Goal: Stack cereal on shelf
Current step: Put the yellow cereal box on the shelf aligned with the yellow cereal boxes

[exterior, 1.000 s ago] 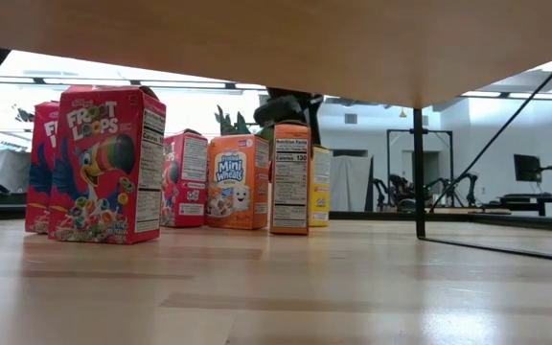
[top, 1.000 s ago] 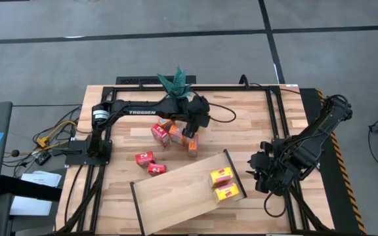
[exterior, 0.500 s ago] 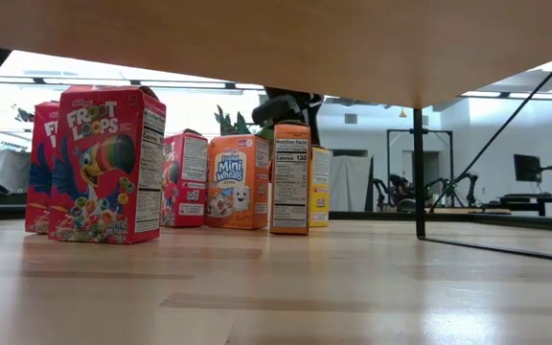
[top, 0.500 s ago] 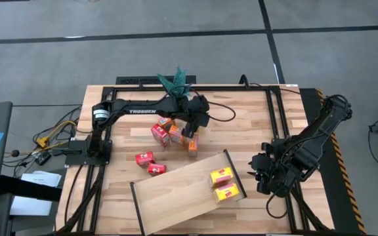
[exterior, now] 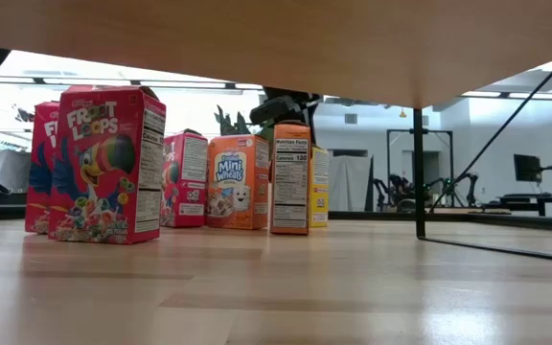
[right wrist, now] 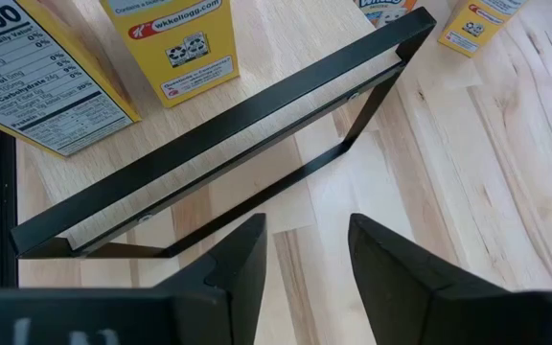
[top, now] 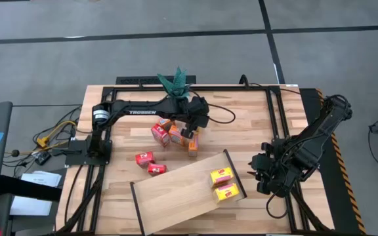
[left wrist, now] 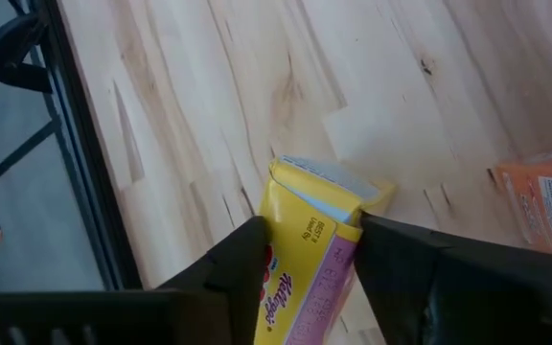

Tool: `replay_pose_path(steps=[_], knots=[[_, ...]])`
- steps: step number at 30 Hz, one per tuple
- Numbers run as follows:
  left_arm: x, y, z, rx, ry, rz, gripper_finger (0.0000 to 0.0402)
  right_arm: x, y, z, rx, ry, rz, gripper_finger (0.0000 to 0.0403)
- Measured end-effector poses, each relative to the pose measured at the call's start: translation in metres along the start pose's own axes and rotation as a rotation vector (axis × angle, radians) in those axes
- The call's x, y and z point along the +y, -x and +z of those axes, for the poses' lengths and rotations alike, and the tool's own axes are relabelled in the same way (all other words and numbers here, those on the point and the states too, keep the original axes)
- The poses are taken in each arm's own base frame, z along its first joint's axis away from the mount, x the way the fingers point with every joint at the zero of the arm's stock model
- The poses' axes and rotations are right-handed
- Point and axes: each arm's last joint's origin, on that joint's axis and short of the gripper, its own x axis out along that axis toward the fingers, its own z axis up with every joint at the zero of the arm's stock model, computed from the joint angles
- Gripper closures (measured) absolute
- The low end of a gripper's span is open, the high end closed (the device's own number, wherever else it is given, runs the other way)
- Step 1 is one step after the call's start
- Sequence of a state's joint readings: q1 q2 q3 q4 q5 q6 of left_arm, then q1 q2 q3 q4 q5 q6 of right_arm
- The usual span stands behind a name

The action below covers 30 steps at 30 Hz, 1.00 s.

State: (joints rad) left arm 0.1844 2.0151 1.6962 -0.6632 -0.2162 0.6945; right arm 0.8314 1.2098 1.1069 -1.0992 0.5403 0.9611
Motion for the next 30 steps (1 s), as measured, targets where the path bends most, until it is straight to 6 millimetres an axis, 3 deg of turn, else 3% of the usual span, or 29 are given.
replay_pose_path(steps=[9,17,23,30], knots=[[-0.008,0.01,0.013,0.012,0.045,0.026,0.0273,0.0,0.0,0.0,-0.004,-0.001,-0.002,0.0237],[0.008,0.038,0.029,-0.031,0.185,0.054,0.0274,0.001,0.0,0.001,-0.011,-0.006,0.002,0.0245],[0.023,0.083,0.048,-0.08,0.29,0.11,0.0274,0.001,0.0,0.001,-0.016,-0.011,0.007,0.0251],[0.023,0.155,0.066,-0.144,0.424,0.115,0.0274,0.003,-0.002,0.003,-0.031,-0.022,0.012,0.0259]])
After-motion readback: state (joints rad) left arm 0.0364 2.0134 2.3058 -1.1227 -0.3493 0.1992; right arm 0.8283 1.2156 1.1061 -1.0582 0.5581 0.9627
